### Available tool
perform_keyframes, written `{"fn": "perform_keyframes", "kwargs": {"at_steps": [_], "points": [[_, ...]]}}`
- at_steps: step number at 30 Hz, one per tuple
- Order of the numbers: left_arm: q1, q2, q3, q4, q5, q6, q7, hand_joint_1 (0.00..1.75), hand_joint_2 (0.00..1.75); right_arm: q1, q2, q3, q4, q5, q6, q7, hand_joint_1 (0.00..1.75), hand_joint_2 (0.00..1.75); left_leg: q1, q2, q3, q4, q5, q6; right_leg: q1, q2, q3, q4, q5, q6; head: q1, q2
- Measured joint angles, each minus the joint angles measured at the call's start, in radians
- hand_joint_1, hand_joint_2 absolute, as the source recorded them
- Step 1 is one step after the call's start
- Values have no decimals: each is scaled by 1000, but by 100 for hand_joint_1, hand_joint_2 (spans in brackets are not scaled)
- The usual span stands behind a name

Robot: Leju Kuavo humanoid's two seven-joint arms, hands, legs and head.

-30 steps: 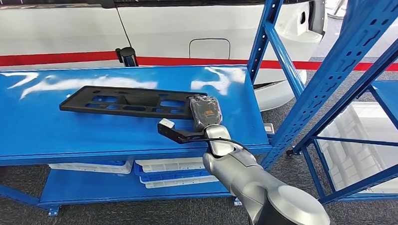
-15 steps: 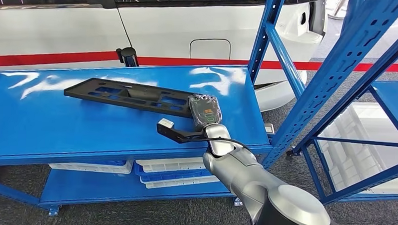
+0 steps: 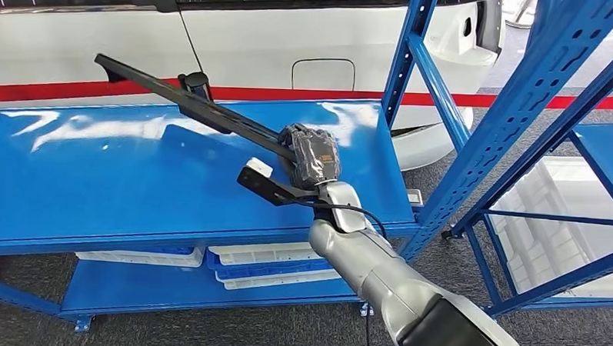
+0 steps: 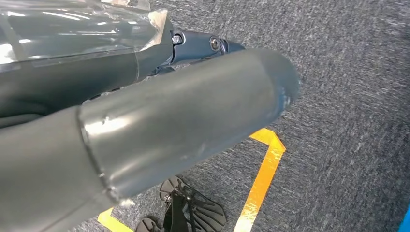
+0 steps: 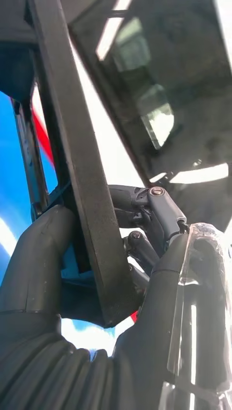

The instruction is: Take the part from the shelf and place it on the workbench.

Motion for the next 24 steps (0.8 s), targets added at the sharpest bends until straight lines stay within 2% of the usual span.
{"fn": "perform_keyframes", "kwargs": {"at_steps": [1,3,5,7,11,15,24], "points": [[0,0,0,0,0,-4,0,0,0,11,0,-33,-21,13,7,-16,175,175,0,0,0,0,0,0,0,0,0,0,0,0,0,0],[0,0,0,0,-1,-11,0,0,87,36,2,-107,-77,45,31,-66,175,175,0,0,-1,0,0,0,0,0,0,0,0,0,0,0],[-1,0,0,0,-3,-17,8,0,87,70,10,-180,-160,97,67,-107,175,175,0,0,-1,0,0,0,0,0,-1,0,0,0,0,0],[-2,0,-1,0,-5,-26,17,0,0,110,18,-240,-260,154,102,-123,175,175,0,0,-1,0,0,0,0,0,-1,0,0,0,0,0],[-2,0,-3,0,-14,-35,15,0,0,189,28,-323,-471,226,134,-127,175,175,0,-2,-2,0,0,0,0,-2,-2,0,-1,0,0,0],[-5,0,-4,0,-17,-45,3,0,175,253,20,-372,-620,241,135,-131,175,175,0,-2,-3,0,0,0,0,-2,-3,0,-1,0,0,0],[-11,-1,-7,0,-27,-47,16,0,175,367,-7,-409,-795,241,133,-151,175,175,0,-2,-2,0,0,0,0,-2,-3,0,0,0,0,0]]}}
